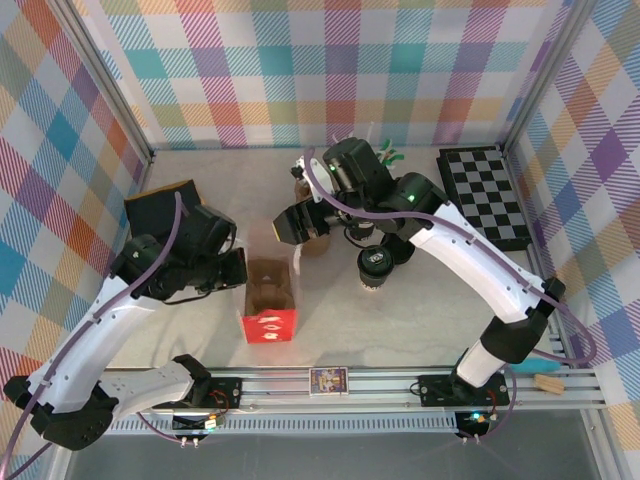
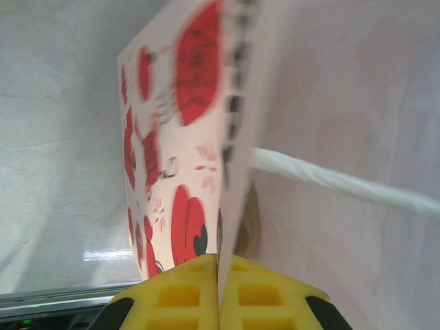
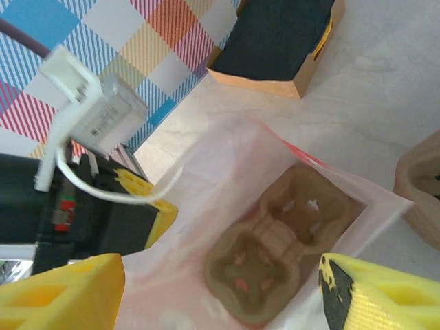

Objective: Pack the takeout coffee

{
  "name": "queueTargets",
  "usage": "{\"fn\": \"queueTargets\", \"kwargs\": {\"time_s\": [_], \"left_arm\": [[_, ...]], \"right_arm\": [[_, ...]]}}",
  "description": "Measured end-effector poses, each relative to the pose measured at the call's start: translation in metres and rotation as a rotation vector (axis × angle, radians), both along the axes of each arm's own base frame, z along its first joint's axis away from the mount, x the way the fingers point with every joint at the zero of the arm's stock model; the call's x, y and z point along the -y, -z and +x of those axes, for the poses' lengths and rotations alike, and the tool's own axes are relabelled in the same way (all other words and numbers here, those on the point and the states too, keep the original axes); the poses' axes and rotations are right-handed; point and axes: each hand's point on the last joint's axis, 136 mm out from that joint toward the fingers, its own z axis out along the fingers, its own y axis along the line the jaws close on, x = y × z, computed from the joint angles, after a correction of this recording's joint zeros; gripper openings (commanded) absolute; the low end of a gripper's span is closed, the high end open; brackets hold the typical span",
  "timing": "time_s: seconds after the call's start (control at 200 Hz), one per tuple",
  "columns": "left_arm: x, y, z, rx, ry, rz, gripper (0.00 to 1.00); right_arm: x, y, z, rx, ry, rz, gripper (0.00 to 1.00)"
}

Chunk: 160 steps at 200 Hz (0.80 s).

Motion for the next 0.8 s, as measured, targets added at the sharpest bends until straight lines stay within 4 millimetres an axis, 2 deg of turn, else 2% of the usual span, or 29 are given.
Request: {"fn": "queueTargets", "kwargs": {"time_s": [0.1,0.25,0.36,0.41,0.51,0.65,0.8], "left_arm": [[0.012,-0.008,0.001,-0.002,0.011,-0.075,0.0],[0.018,0.014,-0.01,-0.082,0.01,-0.113,0.0],[0.02,0.022,-0.014,-0.114,0.019,-0.116,0.0],[0.021,0.023,-0.015,-0.12,0.025,-0.121,0.0],[0.023,0.025,-0.018,-0.134,0.037,-0.125,0.0],[0.022,0.033,-0.02,-0.152,0.038,-0.129,0.0],[0.021,0.034,-0.019,-0.144,0.031,-0.15,0.0]], "right_arm": [[-0.005,0.001,-0.004,-0.004,-0.033,-0.003,0.7],[-0.018,-0.004,-0.005,0.029,-0.101,-0.015,0.62],[-0.027,-0.007,-0.007,0.052,-0.172,-0.026,0.55],[-0.03,-0.006,-0.01,0.048,-0.203,-0.034,0.46],[-0.032,0.004,-0.017,0.034,-0.272,-0.072,0.33],[-0.023,0.028,-0.034,0.002,-0.366,-0.162,0.14],[-0.019,0.04,-0.058,0.005,-0.471,-0.217,0.05]]}}
